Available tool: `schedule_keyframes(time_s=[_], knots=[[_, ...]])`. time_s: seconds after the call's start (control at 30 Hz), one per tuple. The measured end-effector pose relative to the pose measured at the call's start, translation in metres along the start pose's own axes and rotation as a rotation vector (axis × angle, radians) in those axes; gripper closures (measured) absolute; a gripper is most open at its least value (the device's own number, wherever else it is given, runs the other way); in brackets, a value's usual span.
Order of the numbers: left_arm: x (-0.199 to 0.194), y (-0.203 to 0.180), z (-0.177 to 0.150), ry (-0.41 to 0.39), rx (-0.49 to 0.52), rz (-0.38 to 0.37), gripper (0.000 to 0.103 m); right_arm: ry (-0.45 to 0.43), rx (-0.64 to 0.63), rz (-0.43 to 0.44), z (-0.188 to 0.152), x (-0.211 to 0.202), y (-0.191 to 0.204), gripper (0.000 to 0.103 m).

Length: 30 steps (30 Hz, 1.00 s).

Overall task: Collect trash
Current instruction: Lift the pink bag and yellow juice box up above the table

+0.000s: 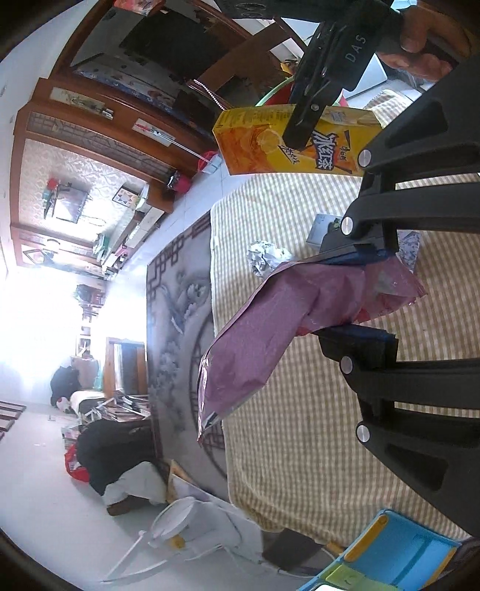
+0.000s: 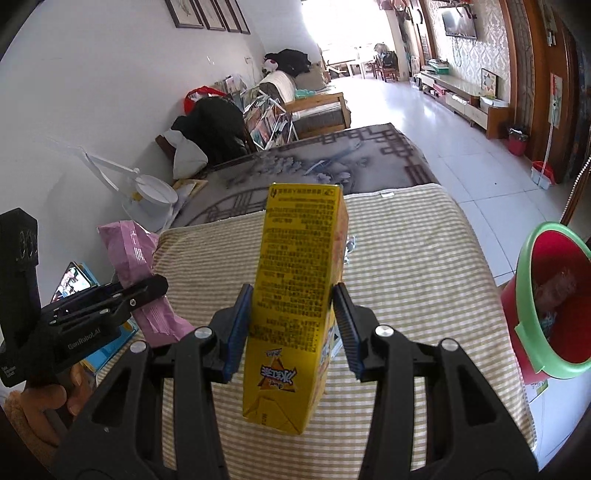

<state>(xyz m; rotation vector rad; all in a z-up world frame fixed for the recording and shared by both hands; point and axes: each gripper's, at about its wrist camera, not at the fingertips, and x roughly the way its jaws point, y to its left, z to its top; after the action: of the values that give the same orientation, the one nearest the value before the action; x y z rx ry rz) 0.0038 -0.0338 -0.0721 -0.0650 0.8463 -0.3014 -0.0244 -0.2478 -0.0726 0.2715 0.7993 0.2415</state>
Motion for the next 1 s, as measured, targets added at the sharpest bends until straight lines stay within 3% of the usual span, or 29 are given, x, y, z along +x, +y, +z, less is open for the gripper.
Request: schedule_keyframes(time_s=[0.67,1.0], knots=[[-0.006,-0.02,0.003,-0.034,0.038,0.007,0.079,-0.058,-0.014,-0.021,0.003,-0.026,-0.003,0.06],[0.003,-0.053,0.009,-0.042,0.035,0.057,0.079,-0.073,-0.053,0.013,0.022,-0.036,-0.033,0.06]])
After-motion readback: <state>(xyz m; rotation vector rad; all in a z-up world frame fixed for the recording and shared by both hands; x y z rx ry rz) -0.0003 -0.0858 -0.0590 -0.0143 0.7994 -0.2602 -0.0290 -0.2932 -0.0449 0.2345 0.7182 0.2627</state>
